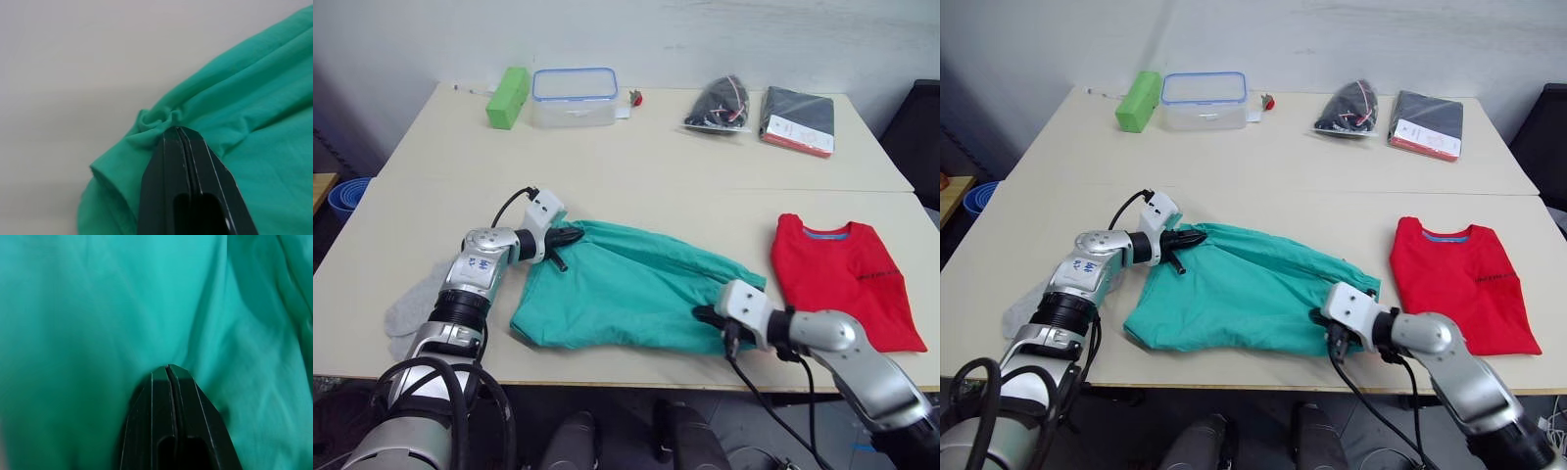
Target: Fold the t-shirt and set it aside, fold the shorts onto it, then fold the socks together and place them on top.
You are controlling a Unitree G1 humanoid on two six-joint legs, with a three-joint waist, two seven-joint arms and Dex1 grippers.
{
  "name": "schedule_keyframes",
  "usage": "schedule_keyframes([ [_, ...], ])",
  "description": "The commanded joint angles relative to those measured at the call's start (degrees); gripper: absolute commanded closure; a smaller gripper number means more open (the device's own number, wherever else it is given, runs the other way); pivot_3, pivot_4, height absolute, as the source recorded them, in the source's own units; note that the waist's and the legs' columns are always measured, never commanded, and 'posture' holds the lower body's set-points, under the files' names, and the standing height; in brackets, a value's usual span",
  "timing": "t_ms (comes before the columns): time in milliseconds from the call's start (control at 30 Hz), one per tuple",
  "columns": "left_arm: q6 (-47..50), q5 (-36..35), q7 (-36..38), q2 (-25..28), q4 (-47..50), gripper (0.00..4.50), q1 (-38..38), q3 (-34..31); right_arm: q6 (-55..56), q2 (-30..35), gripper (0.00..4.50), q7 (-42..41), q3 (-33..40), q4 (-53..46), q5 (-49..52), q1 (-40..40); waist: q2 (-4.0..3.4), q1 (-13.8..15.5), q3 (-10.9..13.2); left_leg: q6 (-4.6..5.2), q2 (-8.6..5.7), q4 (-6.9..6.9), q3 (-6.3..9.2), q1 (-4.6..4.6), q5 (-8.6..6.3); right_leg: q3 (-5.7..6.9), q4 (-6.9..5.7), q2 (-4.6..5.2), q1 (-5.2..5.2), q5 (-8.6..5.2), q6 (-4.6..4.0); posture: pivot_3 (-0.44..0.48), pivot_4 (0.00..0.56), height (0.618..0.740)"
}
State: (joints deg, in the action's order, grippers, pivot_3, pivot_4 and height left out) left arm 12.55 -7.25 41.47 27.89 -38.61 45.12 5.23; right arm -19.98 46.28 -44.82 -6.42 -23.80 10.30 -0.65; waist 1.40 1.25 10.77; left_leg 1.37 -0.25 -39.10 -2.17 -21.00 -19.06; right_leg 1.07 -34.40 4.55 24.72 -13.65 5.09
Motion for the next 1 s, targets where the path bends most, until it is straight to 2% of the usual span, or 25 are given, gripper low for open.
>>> schedule_keyframes([
  [33, -2.1, 0.6, -0.4, 0.9, -1.8, 4.5, 0.5, -2.2, 0.5, 1.2, 4.48, -1.0, 8.2, -3.9, 3.4, -5.2, 0.01, 0.0, 0.0, -0.01, 0.02, 0.0, 0.0, 0.08, 0.0, -0.01, 0.0, 0.0, -0.07, 0.01, 0.01, 0.0, 0.15, 0.74],
  [133, 0.5, -3.7, 6.0, 1.6, 6.7, 4.5, -1.0, -3.7, -5.8, -0.5, 4.48, -0.1, 17.7, -9.7, 11.8, -8.7, 0.0, 0.0, 0.0, -0.03, 0.04, 0.0, 0.02, 0.1, 0.03, -0.02, -0.03, 0.01, -0.09, 0.04, 0.01, 0.0, 0.15, 0.74],
  [200, 5.4, -9.4, 13.3, 2.5, 17.5, 4.5, -3.2, -3.8, -11.6, -0.9, 4.48, 0.1, 24.2, -14.4, 19.0, -11.9, 0.0, -0.1, 0.0, -0.06, 0.08, 0.0, 0.08, -0.06, 0.04, -0.14, 0.0, 0.02, 0.01, 0.04, 0.0, 0.0, 0.15, 0.74],
  [300, 9.9, -13.4, 20.9, 4.0, 29.9, 4.5, -6.2, -0.8, -17.6, -2.3, 4.48, 0.6, 30.4, -19.3, 27.6, -17.9, -0.02, 0.1, 0.0, -0.19, 0.21, 0.05, 0.27, -0.21, -0.03, -0.32, -0.02, 0.03, 0.07, 0.01, -0.07, 0.0, 0.15, 0.74],
  [433, 11.1, -12.4, 25.7, 3.2, 33.9, 4.5, -7.0, 4.9, -22.5, -4.9, 4.48, 4.1, 32.4, -23.4, 33.8, -23.6, -0.22, 0.2, -0.1, -0.17, 0.22, 0.14, 0.45, -0.15, -0.1, -0.19, 0.39, 0.07, -0.12, -0.1, -0.26, 0.0, 0.15, 0.74],
  [533, 6.2, -8.6, 28.9, 2.4, 31.9, 4.5, -7.3, 10.1, -25.1, -7.7, 4.48, 8.1, 32.0, -24.3, 36.4, -27.0, -0.22, 0.0, -0.1, -0.11, 0.2, 0.12, 0.42, -0.15, -0.08, -0.23, 0.4, 0.08, -0.13, -0.1, -0.26, 0.0, 0.15, 0.74],
  [633, 0.5, -4.9, 31.2, 1.3, 28.1, 4.5, -7.4, 13.9, -26.6, -11.1, 3.9, 11.3, 31.0, -23.7, 37.2, -31.5, -0.24, 0.0, -0.1, -0.08, 0.21, 0.12, 0.35, -0.13, -0.06, -0.3, 0.39, 0.03, -0.11, -0.13, -0.33, 0.0, 0.15, 0.74],
  [667, 0.0, -4.6, 31.5, 0.9, 27.1, 4.5, -7.1, 14.3, -27.4, -12.0, 3.58, 12.1, 31.1, -23.4, 38.7, -32.2, -0.24, 0.0, -0.1, -0.08, 0.21, 0.13, 0.35, -0.12, -0.06, -0.3, 0.39, 0.03, -0.1, -0.15, -0.37, 0.0, 0.15, 0.74],
  [733, -0.9, -4.7, 31.8, -0.5, 24.4, 4.13, -5.6, 14.1, -29.5, -16.4, 2.91, 15.2, 31.9, -21.2, 45.6, -34.3, -0.25, 0.0, -0.1, -0.07, 0.21, 0.13, 0.34, -0.14, -0.06, -0.33, 0.38, 0.02, -0.08, -0.21, -0.48, 0.0, 0.15, 0.74],
  [867, -4.5, -2.2, 31.6, -1.4, 20.4, 2.95, -4.3, 14.3, -31.9, -20.5, 1.42, 20.3, 33.2, -15.9, 55.0, -34.1, -0.27, 0.0, -0.1, -0.04, 0.22, 0.12, 0.36, -0.18, -0.05, -0.33, 0.4, 0.09, -0.08, -0.21, -0.47, 0.0, 0.15, 0.74],
  [1000, -7.3, 0.7, 30.6, -1.7, 16.8, 1.72, -3.8, 14.8, -34.0, -21.3, 0.08, 24.4, 32.2, -9.4, 60.7, -31.6, -0.24, -0.4, -0.1, 0.03, 0.22, 0.14, 0.35, -0.15, -0.08, -0.38, 0.52, 0.11, -0.13, -0.22, -0.49, 0.0, 0.15, 0.74],
])
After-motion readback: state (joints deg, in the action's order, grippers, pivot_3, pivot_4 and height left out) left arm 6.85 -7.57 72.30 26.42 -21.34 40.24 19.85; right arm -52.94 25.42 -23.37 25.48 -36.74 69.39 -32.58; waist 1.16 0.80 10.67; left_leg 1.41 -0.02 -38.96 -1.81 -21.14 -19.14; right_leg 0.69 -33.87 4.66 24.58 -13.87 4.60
